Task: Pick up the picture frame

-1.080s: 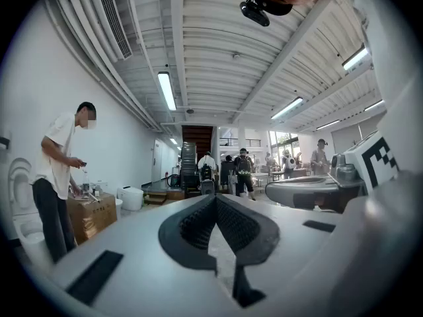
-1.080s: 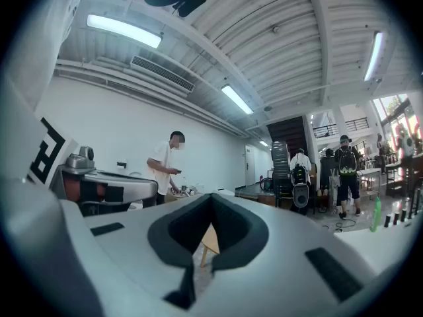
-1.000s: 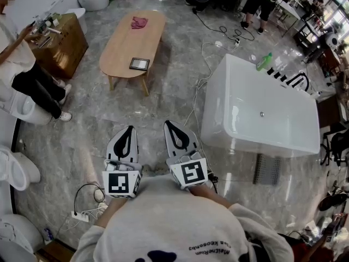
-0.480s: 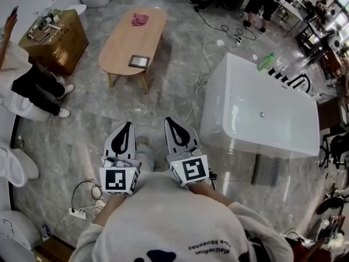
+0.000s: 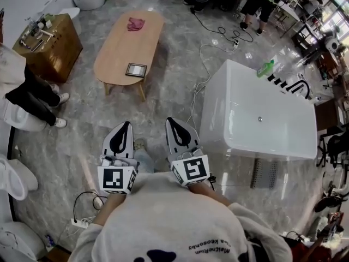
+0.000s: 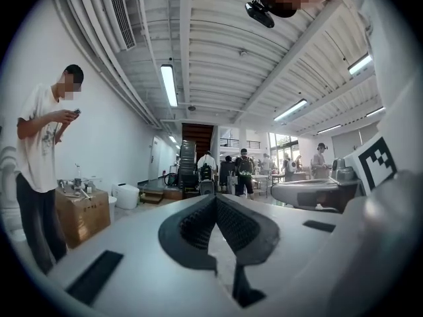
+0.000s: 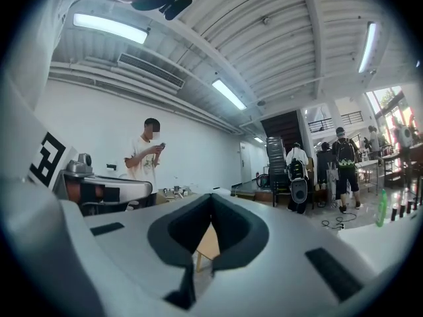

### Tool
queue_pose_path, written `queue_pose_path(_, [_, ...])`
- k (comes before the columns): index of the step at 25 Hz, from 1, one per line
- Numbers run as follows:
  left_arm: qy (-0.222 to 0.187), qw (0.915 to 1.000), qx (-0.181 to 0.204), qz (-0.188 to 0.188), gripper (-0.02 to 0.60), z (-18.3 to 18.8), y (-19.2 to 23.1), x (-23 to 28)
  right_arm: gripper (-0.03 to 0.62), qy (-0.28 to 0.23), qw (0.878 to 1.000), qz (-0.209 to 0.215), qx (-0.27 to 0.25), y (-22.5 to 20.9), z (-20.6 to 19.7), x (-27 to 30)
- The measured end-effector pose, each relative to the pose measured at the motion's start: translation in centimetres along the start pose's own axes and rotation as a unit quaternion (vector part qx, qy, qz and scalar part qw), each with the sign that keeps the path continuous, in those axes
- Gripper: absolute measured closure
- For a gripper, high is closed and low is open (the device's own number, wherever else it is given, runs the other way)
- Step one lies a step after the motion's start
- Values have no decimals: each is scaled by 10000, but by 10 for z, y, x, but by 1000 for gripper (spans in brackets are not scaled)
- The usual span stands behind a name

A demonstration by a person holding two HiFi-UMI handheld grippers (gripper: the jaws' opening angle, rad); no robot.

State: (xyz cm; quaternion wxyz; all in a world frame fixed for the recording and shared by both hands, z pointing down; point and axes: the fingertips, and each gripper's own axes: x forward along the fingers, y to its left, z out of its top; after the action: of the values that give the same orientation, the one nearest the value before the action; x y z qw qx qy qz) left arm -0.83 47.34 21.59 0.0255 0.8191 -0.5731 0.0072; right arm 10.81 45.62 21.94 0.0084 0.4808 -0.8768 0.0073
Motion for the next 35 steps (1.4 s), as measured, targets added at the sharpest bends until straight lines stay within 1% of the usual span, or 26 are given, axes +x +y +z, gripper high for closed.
queue_pose_path(5, [23, 9998, 11, -202, 574, 2, 35, 45, 586, 22, 9998, -171, 79, -12, -1, 52])
queue_pose_path(10, [44, 9993, -23, -359, 574, 1, 68, 88, 586, 43, 9993, -384, 1, -29, 1, 96])
queue_pose_path(14, [18, 9988, 68, -492, 574, 5, 95, 112, 586, -18, 9983, -571, 78, -35, -2, 127])
queue_pose_path(17, [0, 9985, 75, -547, 574, 6, 111, 128, 586, -60, 9978, -658, 90, -38, -2, 144])
queue_pose_path(20, [40, 9980, 25, -623, 574, 4, 122, 139, 586, 19, 9969, -786, 65, -40, -3, 153])
queue_pose_path(24, [112, 9973, -68, -723, 574, 1, 125, 146, 586, 153, 9957, -914, 64, -48, -4, 160])
queue_pose_path(27, [150, 9969, -141, -754, 574, -2, 128, 151, 586, 156, 9954, -943, 84, -53, -5, 169])
queue_pose_path(30, [160, 9970, -204, -725, 574, -6, 131, 158, 586, 265, 9955, -907, 58, -56, -7, 177])
queue_pose_path(35, [135, 9977, -155, -639, 574, -4, 138, 176, 586, 202, 9975, -677, 49, -61, -6, 202])
